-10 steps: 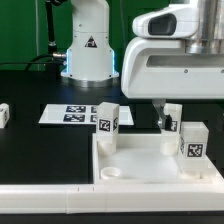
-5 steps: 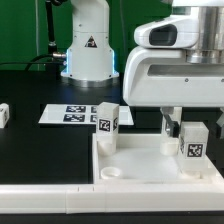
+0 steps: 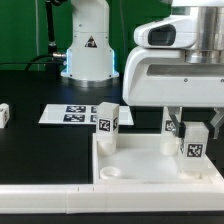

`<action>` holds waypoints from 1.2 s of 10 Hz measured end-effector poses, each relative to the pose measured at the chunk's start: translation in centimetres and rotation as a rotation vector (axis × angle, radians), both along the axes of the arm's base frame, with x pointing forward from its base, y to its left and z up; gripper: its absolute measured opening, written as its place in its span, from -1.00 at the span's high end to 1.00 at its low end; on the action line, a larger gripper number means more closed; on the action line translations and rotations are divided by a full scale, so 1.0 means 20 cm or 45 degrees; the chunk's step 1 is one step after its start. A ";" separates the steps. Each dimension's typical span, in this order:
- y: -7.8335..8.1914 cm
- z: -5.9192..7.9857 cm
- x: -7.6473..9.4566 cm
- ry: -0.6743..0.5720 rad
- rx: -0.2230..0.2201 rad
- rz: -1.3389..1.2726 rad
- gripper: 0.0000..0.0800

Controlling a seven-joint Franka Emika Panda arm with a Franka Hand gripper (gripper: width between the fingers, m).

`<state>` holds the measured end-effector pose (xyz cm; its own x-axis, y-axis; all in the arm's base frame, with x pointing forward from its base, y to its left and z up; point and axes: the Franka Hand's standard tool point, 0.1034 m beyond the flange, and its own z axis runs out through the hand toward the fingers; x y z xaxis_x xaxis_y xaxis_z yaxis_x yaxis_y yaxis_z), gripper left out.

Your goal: Assemble square table

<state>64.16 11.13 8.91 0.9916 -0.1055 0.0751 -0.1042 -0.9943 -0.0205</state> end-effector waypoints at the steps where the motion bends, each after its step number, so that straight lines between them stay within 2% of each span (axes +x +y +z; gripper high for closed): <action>1: 0.00 0.00 0.00 0.001 0.011 -0.111 0.29; 6: -0.01 -0.01 0.00 -0.019 0.068 -0.760 0.28; 10: -0.02 -0.01 -0.01 -0.015 0.142 -1.397 0.28; 12: -0.03 -0.01 -0.01 0.000 0.154 -1.599 0.28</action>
Offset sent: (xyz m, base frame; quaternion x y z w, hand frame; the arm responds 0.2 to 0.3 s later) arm -0.0123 -0.0013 -0.0050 -0.0092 0.0130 0.2907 0.9567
